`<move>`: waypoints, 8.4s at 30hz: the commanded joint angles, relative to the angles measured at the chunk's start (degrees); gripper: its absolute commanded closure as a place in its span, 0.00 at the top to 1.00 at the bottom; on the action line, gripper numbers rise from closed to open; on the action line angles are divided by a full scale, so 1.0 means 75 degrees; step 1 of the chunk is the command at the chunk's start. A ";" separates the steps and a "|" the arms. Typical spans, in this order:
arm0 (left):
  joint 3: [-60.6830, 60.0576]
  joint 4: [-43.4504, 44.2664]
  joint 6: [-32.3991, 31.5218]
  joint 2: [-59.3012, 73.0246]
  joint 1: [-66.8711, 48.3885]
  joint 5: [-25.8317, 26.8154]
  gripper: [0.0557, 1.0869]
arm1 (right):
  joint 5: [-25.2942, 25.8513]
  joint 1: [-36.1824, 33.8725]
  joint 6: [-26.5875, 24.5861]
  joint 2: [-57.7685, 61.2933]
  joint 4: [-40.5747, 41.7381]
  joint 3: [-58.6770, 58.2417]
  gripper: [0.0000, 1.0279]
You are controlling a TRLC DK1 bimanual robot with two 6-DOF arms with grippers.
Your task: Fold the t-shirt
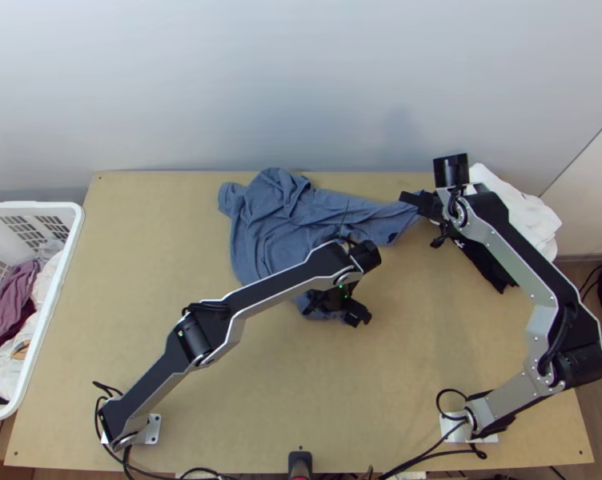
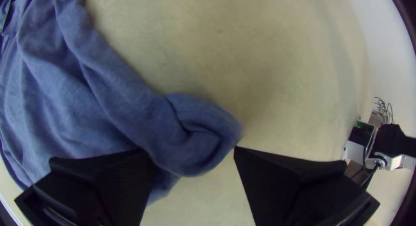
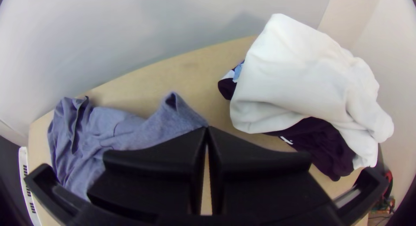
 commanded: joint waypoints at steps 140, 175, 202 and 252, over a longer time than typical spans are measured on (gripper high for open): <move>-1.1563 0.3632 0.0836 -1.0583 0.4852 0.0634 0.93 | -0.0610 0.0749 -0.1251 -0.3235 -0.0075 -0.2888 0.03; -1.1035 0.3831 -0.0313 -0.8263 0.2251 0.0435 0.91 | -0.0598 0.0432 -0.1228 -0.3235 0.0030 -0.3087 0.03; -1.1270 0.4617 0.0320 -0.7876 0.3575 0.0001 0.23 | -0.0598 0.0163 -0.1380 -0.3446 0.0042 -0.3392 0.03; -0.2727 0.3140 0.1480 -0.9106 0.6891 -0.0339 0.04 | 0.1253 0.1850 -0.3419 -0.2977 -0.1025 0.3393 0.03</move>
